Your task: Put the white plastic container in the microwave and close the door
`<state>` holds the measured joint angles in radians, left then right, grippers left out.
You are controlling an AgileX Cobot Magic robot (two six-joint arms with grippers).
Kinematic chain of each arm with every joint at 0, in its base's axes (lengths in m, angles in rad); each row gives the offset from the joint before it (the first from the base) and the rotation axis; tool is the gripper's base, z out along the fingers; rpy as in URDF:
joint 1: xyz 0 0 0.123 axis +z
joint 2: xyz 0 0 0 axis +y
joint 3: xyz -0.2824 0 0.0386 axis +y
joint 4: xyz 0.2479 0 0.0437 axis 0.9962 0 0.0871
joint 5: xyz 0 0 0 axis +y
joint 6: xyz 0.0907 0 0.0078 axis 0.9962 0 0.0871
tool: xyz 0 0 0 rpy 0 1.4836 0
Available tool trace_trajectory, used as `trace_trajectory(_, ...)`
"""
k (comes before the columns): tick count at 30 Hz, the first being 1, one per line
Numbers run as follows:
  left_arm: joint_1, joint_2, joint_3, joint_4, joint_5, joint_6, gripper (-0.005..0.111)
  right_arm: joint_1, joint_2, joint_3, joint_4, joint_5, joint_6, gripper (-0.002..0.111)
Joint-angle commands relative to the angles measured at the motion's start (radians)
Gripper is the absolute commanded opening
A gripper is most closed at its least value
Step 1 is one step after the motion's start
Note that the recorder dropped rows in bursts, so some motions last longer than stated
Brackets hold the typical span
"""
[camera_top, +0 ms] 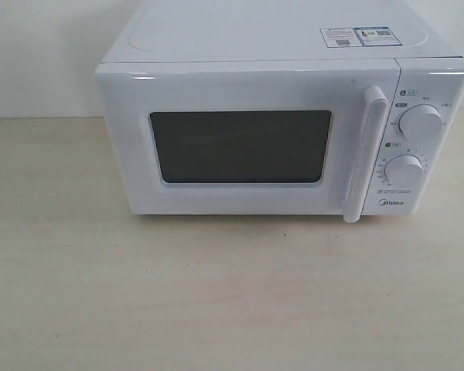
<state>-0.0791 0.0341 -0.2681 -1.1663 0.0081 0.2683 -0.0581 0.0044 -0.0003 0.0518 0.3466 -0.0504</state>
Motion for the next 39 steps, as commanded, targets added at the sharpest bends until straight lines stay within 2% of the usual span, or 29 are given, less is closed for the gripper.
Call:
trace_trajectory(1,0.004,-0.034,0.064,0.652,0.053,-0.57,0.004,-0.003,-0.004,0.0,-0.007,-0.002,-0.004,0.0)
trace_trajectory(4,0.006,-0.034,0.121,0.956,0.039,-0.582,0.004,-0.003,-0.004,0.0,-0.007,-0.013,-0.004,0.0)
trace_trajectory(7,0.023,-0.034,0.17,1.048,0.038,-0.564,0.004,-0.003,-0.004,0.0,-0.007,-0.02,-0.004,0.0)
trace_trajectory(14,0.027,-0.034,0.268,1.055,0.038,-0.294,0.004,-0.003,-0.004,0.0,-0.009,-0.02,-0.004,0.0)
trace_trajectory(17,0.027,-0.034,0.268,1.055,0.141,-0.239,0.004,-0.003,-0.004,0.0,-0.009,-0.02,-0.004,0.0)
trace_trajectory(26,0.027,-0.034,0.268,1.055,0.295,-0.222,0.004,-0.003,-0.004,0.0,-0.01,-0.02,-0.001,0.0)
trace_trajectory(39,0.027,-0.034,0.268,1.057,0.295,-0.191,0.004,-0.003,-0.004,0.0,-0.01,-0.02,-0.003,0.0)
